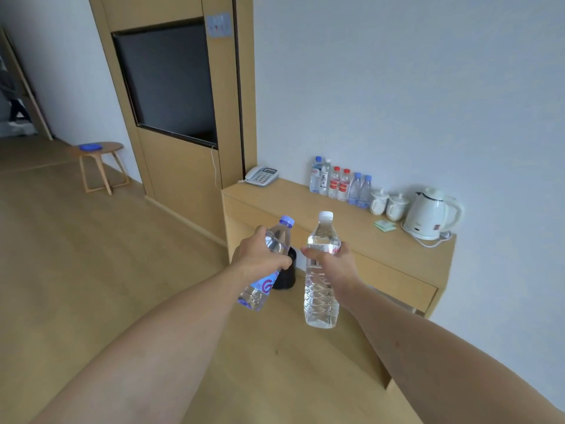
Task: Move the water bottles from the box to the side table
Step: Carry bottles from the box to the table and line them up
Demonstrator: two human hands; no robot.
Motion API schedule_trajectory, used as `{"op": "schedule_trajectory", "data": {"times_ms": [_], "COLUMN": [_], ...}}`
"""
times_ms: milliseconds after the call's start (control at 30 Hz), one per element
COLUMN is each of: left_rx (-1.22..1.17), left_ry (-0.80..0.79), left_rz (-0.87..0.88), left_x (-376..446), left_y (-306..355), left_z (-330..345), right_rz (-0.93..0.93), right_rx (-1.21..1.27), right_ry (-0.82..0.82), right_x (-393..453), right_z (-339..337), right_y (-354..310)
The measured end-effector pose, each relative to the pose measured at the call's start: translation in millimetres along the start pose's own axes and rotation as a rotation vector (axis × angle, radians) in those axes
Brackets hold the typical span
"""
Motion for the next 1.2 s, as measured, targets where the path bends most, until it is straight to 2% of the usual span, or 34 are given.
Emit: {"op": "schedule_trajectory", "data": {"times_ms": [267,567,900,1033,1200], "left_rx": [0.062,0.136,0.253,0.191,0.157], "left_ry": [-0.050,-0.024,-0.013,0.001,-0.060], "left_rz": [0.016,0.032,0.080,0.128,0.115], "left_x": [153.0,306.1,539.3,621.3,707.7], "left_y": [-0.6,-30.2,-11.3,8.9,-1.5], "left_z": [-54.9,-66.3,-46.6,-41.2,-28.0], "right_rz": [0.033,0.080,0.042,0.017,0.084], "right_rx": [0.067,0.026,0.035,0.003,-0.009], "right_ry": [0.033,0.058,0.085,0.138,0.191], "right_x": [130.5,277.6,503.1,578.0,651.1], "right_z": [77.6,136.3,156.5,156.0,166.7], "right_y": [-49.2,-50.0,-97.6,-126.3,-122.5]}}
Point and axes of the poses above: each hand's wrist, its own x-axis towards the middle knuckle, its own z-axis out of the palm, y = z × x, the point moved 9 cm from there along x, towards the middle knuckle, and after that the axes turned 14 degrees about -x, right-handed, at the moved point
